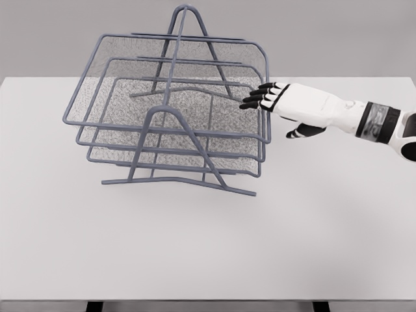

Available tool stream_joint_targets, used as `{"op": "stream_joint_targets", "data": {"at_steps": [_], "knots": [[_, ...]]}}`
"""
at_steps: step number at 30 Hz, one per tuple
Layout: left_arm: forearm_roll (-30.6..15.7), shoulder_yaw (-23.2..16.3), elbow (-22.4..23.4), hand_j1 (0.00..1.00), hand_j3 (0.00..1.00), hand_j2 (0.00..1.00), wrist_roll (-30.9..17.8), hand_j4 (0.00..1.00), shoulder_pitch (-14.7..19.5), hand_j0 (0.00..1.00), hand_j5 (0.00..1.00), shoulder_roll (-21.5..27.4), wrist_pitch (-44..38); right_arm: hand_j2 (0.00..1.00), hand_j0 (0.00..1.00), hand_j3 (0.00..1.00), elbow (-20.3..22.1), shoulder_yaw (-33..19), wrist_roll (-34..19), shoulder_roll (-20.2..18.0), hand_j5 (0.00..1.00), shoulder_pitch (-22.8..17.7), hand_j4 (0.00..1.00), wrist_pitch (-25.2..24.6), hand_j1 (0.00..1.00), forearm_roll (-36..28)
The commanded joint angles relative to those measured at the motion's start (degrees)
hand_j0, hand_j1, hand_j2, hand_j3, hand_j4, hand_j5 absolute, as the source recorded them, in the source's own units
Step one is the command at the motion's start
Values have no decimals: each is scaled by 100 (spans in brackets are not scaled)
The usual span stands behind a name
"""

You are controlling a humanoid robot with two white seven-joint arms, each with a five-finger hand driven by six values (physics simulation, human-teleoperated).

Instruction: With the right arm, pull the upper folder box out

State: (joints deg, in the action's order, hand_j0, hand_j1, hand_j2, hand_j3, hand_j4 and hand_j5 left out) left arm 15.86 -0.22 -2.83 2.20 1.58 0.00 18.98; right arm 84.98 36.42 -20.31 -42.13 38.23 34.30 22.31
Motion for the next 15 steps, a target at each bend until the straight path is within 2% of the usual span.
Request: {"op": "stream_joint_targets", "data": {"at_steps": [1,15], "knots": [[-4,-4,2,100,100,100,0,100,0,100,100,0,0,100,100,100,-34,102,-26,12,100,0,100,70,100,300],[-4,-4,2,100,100,100,0,100,0,100,100,0,0,100,100,100,10,32,-17,-331,100,-18,100,70,100,230]]}}
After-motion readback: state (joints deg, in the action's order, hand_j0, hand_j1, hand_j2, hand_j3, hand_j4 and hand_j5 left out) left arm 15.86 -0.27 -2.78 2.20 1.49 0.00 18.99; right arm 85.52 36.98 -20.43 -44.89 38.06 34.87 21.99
